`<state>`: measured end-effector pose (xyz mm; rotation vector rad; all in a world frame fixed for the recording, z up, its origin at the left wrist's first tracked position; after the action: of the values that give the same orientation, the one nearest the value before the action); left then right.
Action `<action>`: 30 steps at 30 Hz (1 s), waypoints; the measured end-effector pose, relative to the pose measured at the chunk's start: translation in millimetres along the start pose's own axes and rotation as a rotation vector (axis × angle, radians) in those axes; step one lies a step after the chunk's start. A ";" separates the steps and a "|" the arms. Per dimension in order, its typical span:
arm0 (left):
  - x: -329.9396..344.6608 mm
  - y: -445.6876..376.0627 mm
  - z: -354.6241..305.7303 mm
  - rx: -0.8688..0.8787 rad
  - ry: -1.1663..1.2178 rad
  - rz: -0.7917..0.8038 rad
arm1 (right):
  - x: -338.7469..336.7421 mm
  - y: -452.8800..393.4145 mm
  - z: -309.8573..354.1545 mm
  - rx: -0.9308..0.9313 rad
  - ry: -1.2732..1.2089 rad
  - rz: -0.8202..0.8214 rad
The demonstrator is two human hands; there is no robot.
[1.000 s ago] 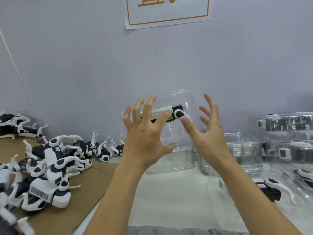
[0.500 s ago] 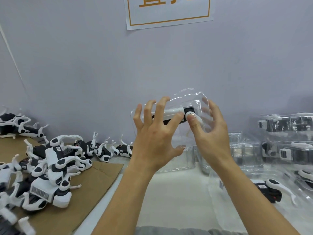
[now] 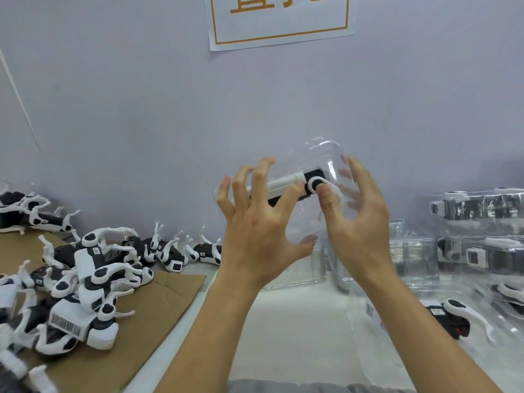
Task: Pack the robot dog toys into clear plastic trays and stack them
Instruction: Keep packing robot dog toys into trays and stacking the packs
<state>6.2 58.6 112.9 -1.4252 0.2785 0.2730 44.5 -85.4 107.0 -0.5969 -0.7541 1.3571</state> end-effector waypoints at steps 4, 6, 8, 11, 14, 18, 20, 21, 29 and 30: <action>1.2 -0.8 3.2 -0.156 0.103 0.050 | -1.3 -2.4 1.7 0.029 -0.122 -0.047; 3.2 0.9 3.8 -0.206 0.152 0.090 | -1.0 -3.2 3.4 0.048 -0.207 -0.081; 4.1 2.5 3.7 -0.262 0.210 0.131 | -1.0 -3.8 4.9 0.047 -0.241 -0.129; 1.4 0.8 3.9 -0.428 0.376 0.171 | -2.4 -4.6 4.7 0.081 -0.299 -0.206; -1.3 -1.7 6.9 -0.560 0.571 0.174 | -4.3 -5.9 2.2 0.203 -0.447 -0.233; -4.5 -3.4 11.4 -0.686 0.825 0.193 | -2.4 -5.0 0.2 0.325 -0.503 -0.078; -4.2 -4.4 12.5 -0.721 0.931 0.212 | 1.9 -2.3 0.5 0.346 -0.464 0.039; -3.5 -5.0 13.3 -0.732 0.984 0.220 | 4.8 -0.5 0.8 0.350 -0.441 0.094; -2.2 -5.2 22.7 -0.786 1.213 0.222 | 12.2 4.9 5.0 0.317 -0.385 0.222; -3.1 -5.0 23.8 -0.803 1.248 0.231 | 11.9 4.9 5.6 0.308 -0.387 0.230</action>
<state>5.7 81.5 121.6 -2.2193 1.4807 -0.4248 37.6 -73.2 108.3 -0.1792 -0.7784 1.7912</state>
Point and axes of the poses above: each hand's wrist, its own y-axis away from the middle knuckle, its own x-axis out of the palm, z = x × y, the point moved 1 cm from there along -y, towards the middle knuckle, and after that the axes turned 11 degrees about -y, right-handed, at the moved point
